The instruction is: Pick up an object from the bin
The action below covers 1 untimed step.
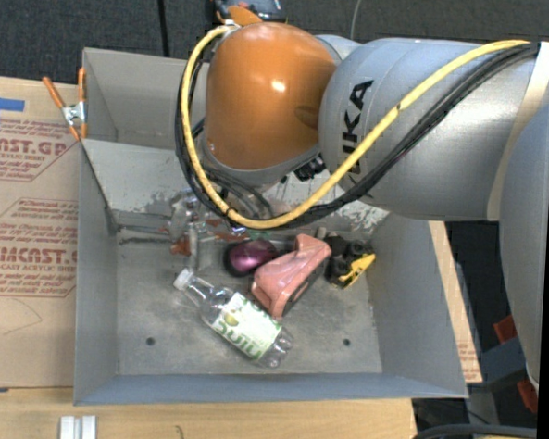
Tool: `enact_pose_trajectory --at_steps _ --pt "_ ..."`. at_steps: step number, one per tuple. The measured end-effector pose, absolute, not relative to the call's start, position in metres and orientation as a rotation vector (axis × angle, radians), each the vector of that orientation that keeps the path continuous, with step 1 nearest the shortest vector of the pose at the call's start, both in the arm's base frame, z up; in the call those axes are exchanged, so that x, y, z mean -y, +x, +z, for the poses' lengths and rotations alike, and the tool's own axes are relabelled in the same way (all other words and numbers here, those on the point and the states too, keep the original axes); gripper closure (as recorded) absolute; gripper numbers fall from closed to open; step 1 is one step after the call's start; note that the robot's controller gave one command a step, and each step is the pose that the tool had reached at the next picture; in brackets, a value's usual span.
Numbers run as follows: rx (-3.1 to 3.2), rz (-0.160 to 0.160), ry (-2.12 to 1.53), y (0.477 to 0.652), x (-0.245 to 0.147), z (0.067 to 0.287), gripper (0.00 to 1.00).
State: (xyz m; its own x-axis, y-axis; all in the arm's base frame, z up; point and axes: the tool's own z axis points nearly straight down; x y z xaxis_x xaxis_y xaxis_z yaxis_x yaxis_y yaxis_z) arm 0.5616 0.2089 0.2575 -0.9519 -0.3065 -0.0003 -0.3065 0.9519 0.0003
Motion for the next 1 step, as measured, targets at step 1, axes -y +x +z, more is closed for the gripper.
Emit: enact_pose_trajectory --at_steps 1 --pt "-3.101 0.002 -0.49 0.5611 -0.2156 0.2735 1.0"
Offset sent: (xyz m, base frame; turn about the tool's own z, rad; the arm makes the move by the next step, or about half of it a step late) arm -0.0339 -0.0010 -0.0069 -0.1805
